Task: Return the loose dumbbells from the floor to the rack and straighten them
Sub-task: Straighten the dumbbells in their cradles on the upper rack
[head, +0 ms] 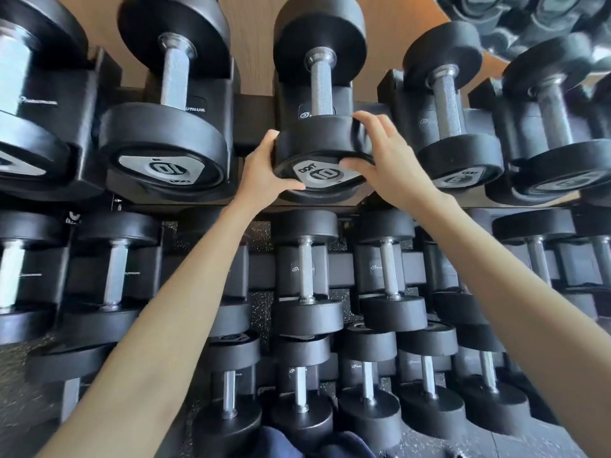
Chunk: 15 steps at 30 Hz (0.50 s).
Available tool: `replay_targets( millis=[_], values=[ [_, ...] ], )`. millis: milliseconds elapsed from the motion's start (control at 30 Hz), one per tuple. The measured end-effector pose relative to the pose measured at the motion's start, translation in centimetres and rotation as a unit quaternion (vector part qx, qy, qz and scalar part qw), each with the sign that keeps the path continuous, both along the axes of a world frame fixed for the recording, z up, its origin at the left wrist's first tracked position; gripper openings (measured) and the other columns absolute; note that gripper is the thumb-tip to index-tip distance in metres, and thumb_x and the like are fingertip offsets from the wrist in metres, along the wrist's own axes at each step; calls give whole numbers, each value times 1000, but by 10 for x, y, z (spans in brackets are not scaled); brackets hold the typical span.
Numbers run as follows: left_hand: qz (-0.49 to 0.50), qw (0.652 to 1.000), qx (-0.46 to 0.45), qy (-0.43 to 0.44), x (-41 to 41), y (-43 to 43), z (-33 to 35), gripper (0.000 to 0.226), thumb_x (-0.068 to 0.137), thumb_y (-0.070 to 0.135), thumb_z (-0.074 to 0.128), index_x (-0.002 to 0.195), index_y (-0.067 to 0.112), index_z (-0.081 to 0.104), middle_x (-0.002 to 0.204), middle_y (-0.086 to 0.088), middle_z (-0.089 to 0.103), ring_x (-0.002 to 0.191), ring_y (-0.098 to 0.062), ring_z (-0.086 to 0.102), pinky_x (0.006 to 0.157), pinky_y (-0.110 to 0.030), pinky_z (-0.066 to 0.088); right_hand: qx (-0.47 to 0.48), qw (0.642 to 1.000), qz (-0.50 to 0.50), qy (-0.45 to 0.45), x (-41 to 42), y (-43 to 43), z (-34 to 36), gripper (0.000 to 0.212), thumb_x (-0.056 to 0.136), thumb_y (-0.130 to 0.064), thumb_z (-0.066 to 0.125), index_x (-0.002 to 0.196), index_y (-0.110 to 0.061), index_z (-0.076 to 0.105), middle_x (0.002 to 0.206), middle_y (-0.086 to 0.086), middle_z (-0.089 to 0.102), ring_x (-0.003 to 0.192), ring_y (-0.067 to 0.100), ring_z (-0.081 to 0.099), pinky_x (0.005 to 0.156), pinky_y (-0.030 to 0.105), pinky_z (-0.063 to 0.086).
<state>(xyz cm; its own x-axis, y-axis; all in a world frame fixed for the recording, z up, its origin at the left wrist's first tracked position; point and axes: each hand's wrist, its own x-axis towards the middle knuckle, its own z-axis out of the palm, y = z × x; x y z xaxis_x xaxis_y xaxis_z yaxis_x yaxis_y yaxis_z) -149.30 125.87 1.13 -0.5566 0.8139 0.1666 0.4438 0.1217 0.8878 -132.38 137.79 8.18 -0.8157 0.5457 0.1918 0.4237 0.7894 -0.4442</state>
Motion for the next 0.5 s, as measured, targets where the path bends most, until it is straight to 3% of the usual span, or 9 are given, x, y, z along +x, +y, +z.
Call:
replay_targets(
  millis=[133,267,333,400,433,500],
  values=[
    [-41,992,-70,94,-5,1,22,64,59,12,87,108,10,45,105,-2,60,90,-12,48,72,-26,38,-37,998,-18,43,5,5,-12,60,87,-23,62,137,-10,32,134,8,41,116,22,44,94,36,34],
    [-82,949,-143,269,-10,4,59,61,63,18,83,110,12,43,106,-12,59,90,-31,55,70,-37,41,-180,977,-31,110,11,11,-35,61,85,-16,65,135,-5,30,125,6,45,115,21,51,98,41,43],
    [-86,930,-162,319,-9,6,70,59,64,18,81,109,14,43,103,-12,59,93,-37,56,72,-42,44,-227,966,-36,121,12,13,-42,64,85,-14,65,135,-3,28,123,3,44,106,7,55,95,26,46],
    [-82,936,-149,308,-8,4,68,60,66,17,81,114,15,46,107,-9,61,97,-32,58,76,-39,45,-217,970,-33,102,13,18,-38,66,80,-12,70,133,-1,32,124,4,46,100,-4,53,89,10,43],
    [-78,950,-127,274,-7,1,62,62,66,17,81,118,16,47,112,-7,61,101,-28,58,81,-38,46,-201,975,-31,88,14,21,-34,68,77,-11,74,132,-2,36,125,5,49,103,-3,52,89,11,43],
    [-67,986,-32,150,-6,-8,45,66,67,14,81,125,16,48,120,-1,58,108,-21,56,94,-38,48,-130,989,-14,67,15,24,-24,68,71,-13,79,128,-7,43,125,8,52,109,11,52,94,28,47]
  ],
)
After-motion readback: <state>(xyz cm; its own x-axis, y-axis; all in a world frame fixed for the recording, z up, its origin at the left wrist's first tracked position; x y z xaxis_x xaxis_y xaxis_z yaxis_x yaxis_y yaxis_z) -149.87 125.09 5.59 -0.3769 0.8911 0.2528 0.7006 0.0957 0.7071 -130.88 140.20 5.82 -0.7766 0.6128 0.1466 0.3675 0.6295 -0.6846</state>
